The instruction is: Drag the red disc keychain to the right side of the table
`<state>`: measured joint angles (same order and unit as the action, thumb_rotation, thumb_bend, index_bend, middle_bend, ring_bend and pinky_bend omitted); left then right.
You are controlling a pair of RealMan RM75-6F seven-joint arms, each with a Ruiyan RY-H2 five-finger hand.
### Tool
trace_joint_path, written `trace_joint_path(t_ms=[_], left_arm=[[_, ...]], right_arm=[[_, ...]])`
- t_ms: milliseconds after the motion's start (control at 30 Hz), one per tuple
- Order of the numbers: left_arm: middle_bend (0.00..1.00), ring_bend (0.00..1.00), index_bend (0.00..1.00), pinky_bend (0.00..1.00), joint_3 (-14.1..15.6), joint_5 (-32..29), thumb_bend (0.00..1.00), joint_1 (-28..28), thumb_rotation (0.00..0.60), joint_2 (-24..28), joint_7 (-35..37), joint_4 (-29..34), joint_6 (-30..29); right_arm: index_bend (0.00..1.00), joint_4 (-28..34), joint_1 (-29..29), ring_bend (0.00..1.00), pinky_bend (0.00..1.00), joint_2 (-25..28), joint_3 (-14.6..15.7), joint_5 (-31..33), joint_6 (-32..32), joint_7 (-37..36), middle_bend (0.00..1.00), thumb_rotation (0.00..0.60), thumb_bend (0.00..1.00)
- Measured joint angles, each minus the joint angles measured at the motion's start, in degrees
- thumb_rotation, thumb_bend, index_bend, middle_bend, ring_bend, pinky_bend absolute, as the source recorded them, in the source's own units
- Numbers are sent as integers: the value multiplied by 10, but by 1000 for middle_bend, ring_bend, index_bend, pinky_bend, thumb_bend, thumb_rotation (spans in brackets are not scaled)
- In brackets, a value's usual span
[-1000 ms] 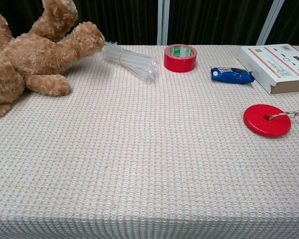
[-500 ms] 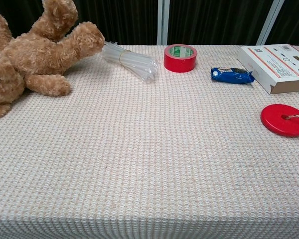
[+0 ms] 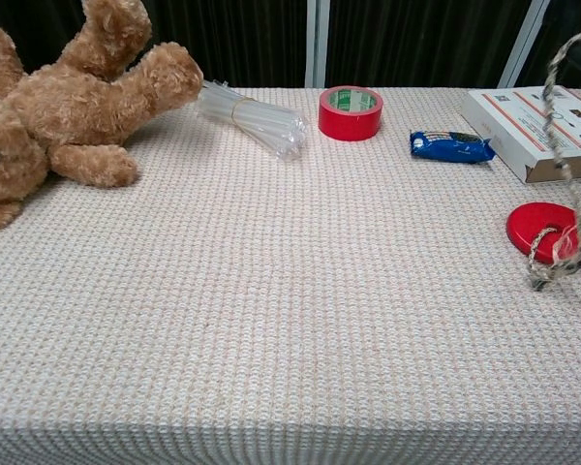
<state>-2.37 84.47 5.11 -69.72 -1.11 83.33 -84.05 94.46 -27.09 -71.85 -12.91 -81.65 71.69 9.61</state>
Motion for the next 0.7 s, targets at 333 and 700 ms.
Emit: trace_joint_path(t_ms=[333, 700], left_arm=[[118, 24, 132, 117, 1, 0, 13, -1, 600, 1, 6, -2, 0], [118, 24, 132, 117, 1, 1, 13, 0, 600, -1, 4, -1, 0]], right_arm=[[0, 52, 0, 0, 0, 62, 17, 103, -73, 47, 0, 600, 0], [0, 99, 2, 0, 0, 125, 32, 167, -134, 52, 0, 600, 0]])
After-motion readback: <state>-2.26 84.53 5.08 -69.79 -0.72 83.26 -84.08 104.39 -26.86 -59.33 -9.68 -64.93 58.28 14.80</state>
